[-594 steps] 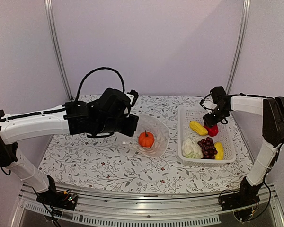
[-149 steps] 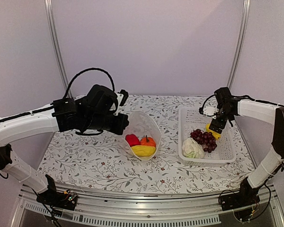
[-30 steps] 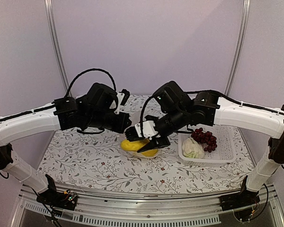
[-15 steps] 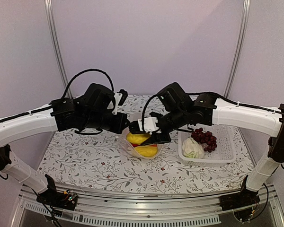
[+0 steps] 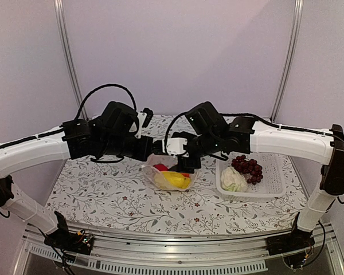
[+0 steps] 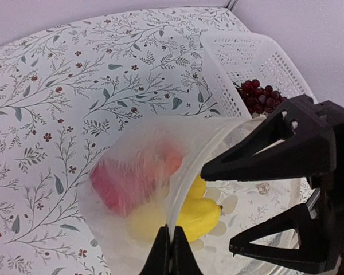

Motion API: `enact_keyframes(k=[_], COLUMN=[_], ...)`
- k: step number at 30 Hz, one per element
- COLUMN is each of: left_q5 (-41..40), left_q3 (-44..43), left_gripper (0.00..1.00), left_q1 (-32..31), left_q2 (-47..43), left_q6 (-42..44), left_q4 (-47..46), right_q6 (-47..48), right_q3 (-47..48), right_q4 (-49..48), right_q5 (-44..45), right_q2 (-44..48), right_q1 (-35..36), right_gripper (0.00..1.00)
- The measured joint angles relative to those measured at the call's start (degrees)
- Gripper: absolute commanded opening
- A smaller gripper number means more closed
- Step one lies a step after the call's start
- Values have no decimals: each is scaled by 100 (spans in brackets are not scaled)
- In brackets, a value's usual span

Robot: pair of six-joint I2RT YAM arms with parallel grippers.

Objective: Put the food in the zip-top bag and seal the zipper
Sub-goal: Place the fake fruit in the zipper food storage bag, then pass from the left arm to the right

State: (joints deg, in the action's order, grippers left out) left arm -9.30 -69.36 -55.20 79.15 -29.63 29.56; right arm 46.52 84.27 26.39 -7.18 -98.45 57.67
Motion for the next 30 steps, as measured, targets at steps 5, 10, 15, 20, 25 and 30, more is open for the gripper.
enact_keyframes(k=[5,10,15,20,25,30], left_q5=[11,55,101,122,120,116], left_q3=[0,2,28,46,76,133], left_gripper=[0,0,0,0,0,0], left_q1=[48,48,48,48,48,48], left_q2=[0,0,0,0,-13,-94], left_q6=[0,0,0,0,0,-2], left_q4=[-15,-24,-61,-76,-105,-109], right_q6=[-153,-210,-157,-164,-170,-179], right_q3=[136,234,238,245,245,245], right_q4=[107,697,1252,1513,1773,1991], right_q5=[149,-474,-841,-800,-603,-485], right_q2=[-7,212,597,463,68,-85], right_q1=[2,17,247,490,522,535], right_gripper=[78,76,74,72,69,59])
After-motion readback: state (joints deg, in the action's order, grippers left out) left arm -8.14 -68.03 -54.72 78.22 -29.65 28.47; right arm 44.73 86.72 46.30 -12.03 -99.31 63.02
